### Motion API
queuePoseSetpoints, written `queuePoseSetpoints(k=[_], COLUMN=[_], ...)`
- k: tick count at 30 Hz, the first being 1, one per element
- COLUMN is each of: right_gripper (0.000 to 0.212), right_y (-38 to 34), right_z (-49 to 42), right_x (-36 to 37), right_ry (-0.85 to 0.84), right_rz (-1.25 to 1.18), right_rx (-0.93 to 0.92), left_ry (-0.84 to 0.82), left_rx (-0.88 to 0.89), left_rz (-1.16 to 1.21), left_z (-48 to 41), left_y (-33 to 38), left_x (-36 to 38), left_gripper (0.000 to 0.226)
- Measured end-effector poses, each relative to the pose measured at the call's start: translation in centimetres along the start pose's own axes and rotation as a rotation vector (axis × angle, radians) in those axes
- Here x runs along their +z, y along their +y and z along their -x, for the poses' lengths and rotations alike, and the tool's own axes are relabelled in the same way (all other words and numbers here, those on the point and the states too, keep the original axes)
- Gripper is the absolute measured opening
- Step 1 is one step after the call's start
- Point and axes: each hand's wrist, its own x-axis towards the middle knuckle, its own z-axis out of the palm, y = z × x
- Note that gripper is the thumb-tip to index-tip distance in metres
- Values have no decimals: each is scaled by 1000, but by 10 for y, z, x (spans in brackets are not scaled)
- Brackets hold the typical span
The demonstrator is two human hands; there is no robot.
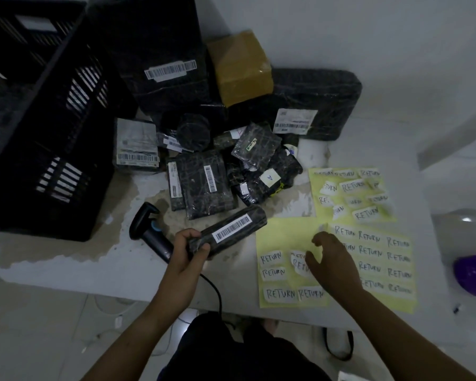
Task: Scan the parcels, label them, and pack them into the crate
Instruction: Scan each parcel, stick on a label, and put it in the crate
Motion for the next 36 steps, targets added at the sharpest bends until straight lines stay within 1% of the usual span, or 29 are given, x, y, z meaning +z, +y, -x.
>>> queuePoseSetpoints(k=[2, 5, 8, 11, 13, 18, 23, 27, 31, 34, 36], right_gripper=[26, 26, 27, 28, 29, 44, 58, 61, 53, 42, 44], right_y=[4, 16, 22, 25, 24, 34, 43, 46, 40, 33, 30], right_z=[4, 12, 19, 19, 16, 15, 14, 14, 9, 6, 3], right_x=[-1, -1, 0, 2, 4, 7, 9, 9, 8, 4, -2], right_ry=[13, -31, -64, -59, -50, -81, -126, -157, -174, -223, -301], right_rz=[-11, 36, 52, 69, 125, 302, 360, 374, 359, 317, 284], right_rx=[13, 33, -1, -36, -108, -294, -362, -356, -335, -274, -227], left_ry=[20, 30, 26, 10, 13, 26, 16, 8, 10, 13, 4], left_rx=[-2, -12, -11, -12, -12, 5, 0, 1, -3, -8, -6], left_rz=[26, 37, 33, 13, 4, -22, -29, -16, -29, -33, -42], left_z=[3, 7, 12, 16, 15, 12, 8, 7, 7, 8, 8], left_y=[-1, -5, -9, -10, -8, -3, 1, 3, 5, 5, 6], left_x=[5, 12, 21, 32, 35, 46, 49, 51, 53, 54, 55], left_gripper=[14, 17, 15, 15, 15, 16, 17, 15, 13, 13, 13])
